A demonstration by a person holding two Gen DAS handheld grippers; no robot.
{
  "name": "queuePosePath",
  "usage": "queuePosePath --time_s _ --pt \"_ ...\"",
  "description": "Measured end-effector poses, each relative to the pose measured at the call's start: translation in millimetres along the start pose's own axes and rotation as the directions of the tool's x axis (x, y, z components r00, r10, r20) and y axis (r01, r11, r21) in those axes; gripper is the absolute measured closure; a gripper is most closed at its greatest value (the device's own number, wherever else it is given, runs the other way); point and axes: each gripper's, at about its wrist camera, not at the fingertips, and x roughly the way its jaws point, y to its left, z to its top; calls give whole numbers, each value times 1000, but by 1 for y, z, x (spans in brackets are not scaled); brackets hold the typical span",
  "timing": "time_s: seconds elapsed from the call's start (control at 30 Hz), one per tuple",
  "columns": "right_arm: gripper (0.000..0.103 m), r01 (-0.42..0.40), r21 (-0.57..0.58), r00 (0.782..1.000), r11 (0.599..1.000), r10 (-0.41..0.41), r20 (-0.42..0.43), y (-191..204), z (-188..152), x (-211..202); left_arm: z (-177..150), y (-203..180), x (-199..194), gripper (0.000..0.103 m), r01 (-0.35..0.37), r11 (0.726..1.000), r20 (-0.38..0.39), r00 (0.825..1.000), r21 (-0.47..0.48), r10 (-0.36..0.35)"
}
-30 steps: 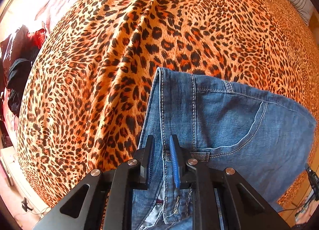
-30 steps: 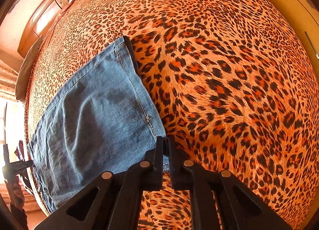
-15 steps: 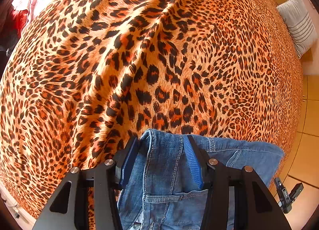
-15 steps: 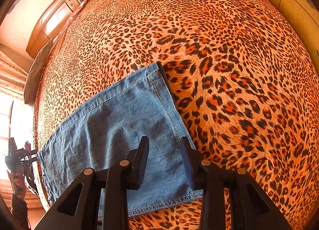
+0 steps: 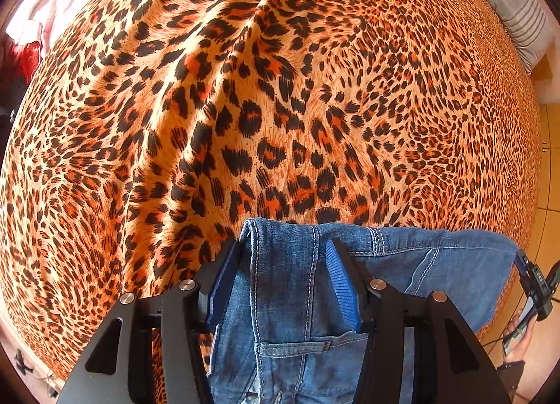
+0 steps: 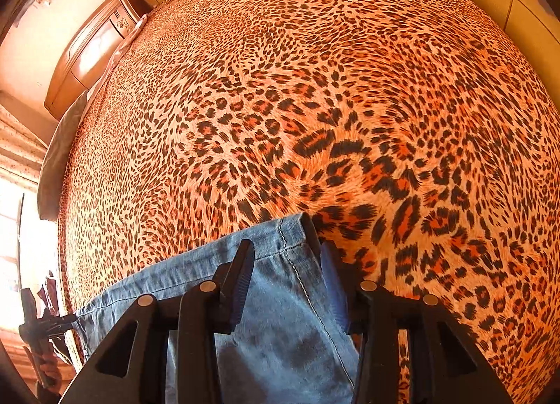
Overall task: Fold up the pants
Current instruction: 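Lift the waistband with the left gripper while the right gripper lifts the leg hem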
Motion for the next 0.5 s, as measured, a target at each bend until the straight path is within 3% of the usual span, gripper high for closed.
queuePosePath --time_s 0.13,0.17,0.23,0.4,0.5 --pt "58 47 -24 999 999 -48 -15 11 1 18 -10 -6 -7 50 -2 1000 -6 1000 -8 2" --pt "63 73 -43 997 996 -73 -2 15 0 17 -8 -8 -6 50 -4 1000 -8 1000 -9 4" --pt "86 103 -75 995 992 -103 -1 21 -3 16 -6 -10 -3 54 -2 1000 -11 1000 -8 2" --pt "89 94 -100 995 991 -90 44 27 -14 -3 -10 -15 -5 78 -10 1000 -9 1000 11 10" --pt "89 77 -89 995 993 -71 71 24 -23 -21 -18 -25 -10 84 -36 998 32 999 44 35"
